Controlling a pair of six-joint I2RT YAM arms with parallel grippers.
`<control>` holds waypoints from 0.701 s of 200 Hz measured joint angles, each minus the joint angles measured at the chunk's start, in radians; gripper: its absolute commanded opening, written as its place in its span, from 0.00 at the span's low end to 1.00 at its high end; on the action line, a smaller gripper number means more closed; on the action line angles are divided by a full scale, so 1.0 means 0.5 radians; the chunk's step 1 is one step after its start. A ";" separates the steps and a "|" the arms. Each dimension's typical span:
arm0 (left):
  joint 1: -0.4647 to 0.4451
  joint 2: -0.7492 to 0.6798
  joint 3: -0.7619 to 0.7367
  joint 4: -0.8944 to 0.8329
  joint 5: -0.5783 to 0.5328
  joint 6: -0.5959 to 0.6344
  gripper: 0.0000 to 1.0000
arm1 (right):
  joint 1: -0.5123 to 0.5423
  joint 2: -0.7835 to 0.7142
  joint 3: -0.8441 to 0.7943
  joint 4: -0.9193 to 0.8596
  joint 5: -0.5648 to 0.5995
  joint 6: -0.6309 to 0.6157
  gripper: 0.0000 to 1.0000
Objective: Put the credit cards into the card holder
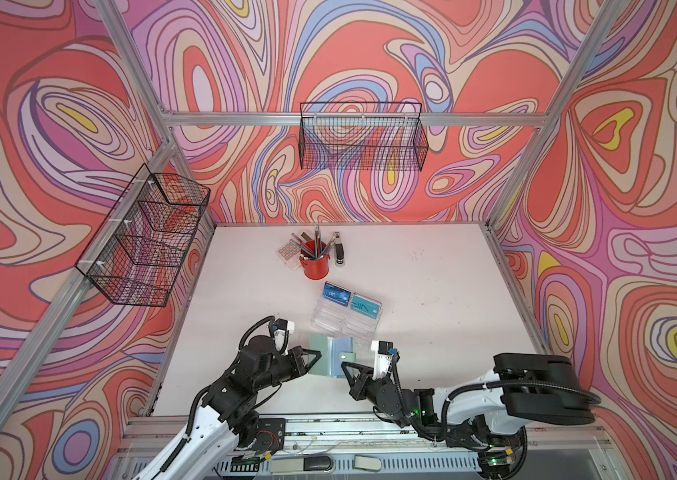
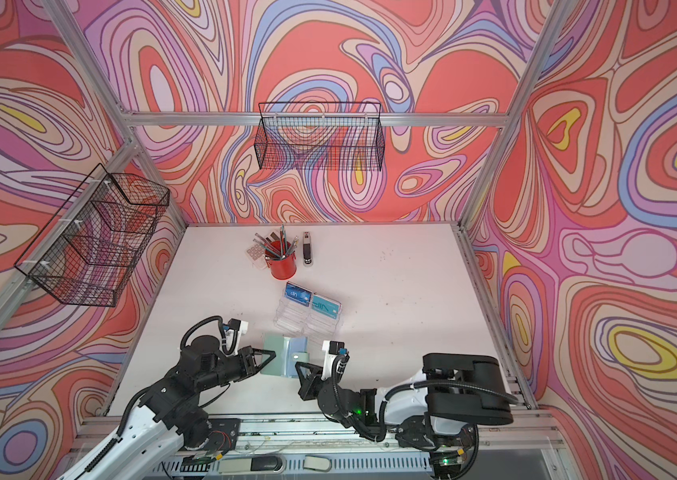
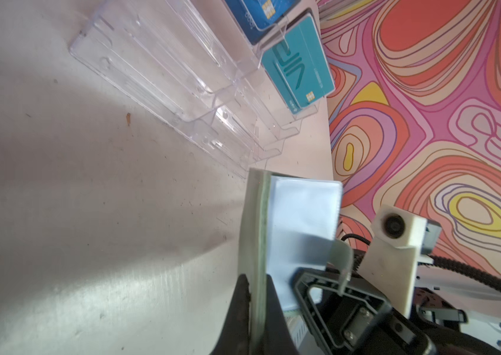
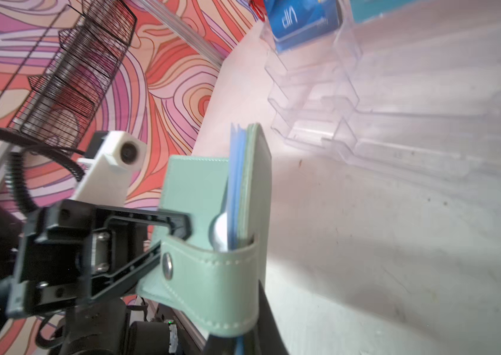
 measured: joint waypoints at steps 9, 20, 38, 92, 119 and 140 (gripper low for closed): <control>-0.034 -0.085 -0.042 -0.046 -0.013 -0.018 0.00 | 0.034 0.066 0.000 0.033 0.014 0.047 0.00; -0.044 -0.140 -0.103 -0.103 -0.034 -0.032 0.00 | 0.074 0.160 0.002 0.071 0.032 0.123 0.00; -0.046 -0.148 -0.182 -0.174 -0.056 -0.044 0.00 | 0.105 0.300 0.002 0.098 0.034 0.238 0.00; -0.051 0.021 -0.172 -0.184 -0.137 0.028 0.00 | 0.114 0.229 0.026 -0.192 0.079 0.498 0.21; -0.050 0.242 -0.158 -0.127 -0.177 0.062 0.00 | 0.120 0.080 0.052 -0.523 0.145 0.616 0.38; -0.050 0.382 -0.166 -0.036 -0.175 0.065 0.00 | 0.120 0.065 0.051 -0.681 0.185 0.656 0.45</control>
